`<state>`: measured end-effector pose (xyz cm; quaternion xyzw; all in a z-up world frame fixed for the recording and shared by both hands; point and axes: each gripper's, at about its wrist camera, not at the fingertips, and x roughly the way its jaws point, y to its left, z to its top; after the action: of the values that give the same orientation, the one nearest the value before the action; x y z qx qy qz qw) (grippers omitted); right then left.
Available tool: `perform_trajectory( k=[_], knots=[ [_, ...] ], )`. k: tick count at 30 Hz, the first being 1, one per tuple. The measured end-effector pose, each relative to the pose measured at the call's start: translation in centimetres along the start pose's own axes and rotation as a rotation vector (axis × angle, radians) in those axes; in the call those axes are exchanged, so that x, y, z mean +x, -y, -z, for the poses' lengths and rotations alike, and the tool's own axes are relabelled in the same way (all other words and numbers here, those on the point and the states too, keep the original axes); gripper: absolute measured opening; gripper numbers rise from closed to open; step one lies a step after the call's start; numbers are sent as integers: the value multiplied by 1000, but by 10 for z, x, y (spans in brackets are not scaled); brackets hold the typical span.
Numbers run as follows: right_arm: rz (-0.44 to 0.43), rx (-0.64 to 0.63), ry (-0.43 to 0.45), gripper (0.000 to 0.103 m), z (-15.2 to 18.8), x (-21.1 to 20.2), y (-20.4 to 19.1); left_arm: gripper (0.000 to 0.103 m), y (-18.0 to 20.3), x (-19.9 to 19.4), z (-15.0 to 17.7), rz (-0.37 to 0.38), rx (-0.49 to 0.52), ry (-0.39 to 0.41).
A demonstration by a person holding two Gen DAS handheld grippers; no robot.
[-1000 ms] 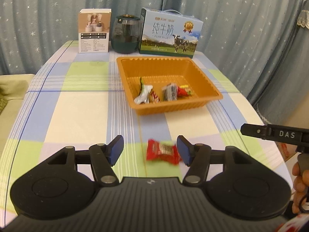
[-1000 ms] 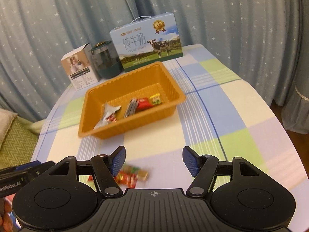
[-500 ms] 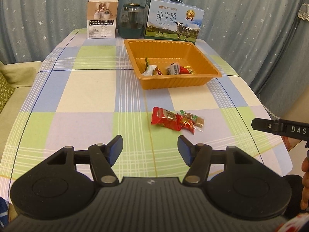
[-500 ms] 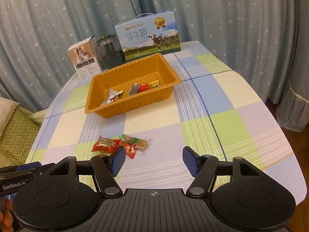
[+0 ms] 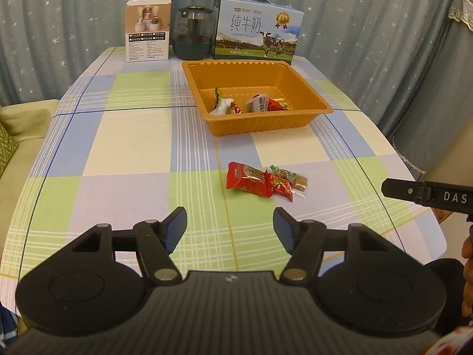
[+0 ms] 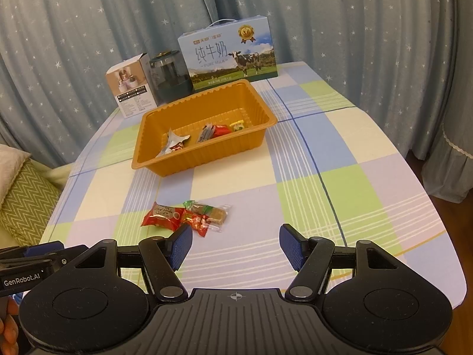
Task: Organize snacks
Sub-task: 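Withdraw both open tools back toward the remaining snacks on the table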
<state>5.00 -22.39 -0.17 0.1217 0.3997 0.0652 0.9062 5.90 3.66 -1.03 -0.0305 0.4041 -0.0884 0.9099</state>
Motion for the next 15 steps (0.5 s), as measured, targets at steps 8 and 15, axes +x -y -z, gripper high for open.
perform_trajectory(
  k=[8,15],
  knots=[
    [3,-4,-20,65,0,8,2,62,3,11,-4,14,50,-26],
    [17,-10,-30,65,0,17,10,64,5,31,-14,47,110,-29]
  ],
)
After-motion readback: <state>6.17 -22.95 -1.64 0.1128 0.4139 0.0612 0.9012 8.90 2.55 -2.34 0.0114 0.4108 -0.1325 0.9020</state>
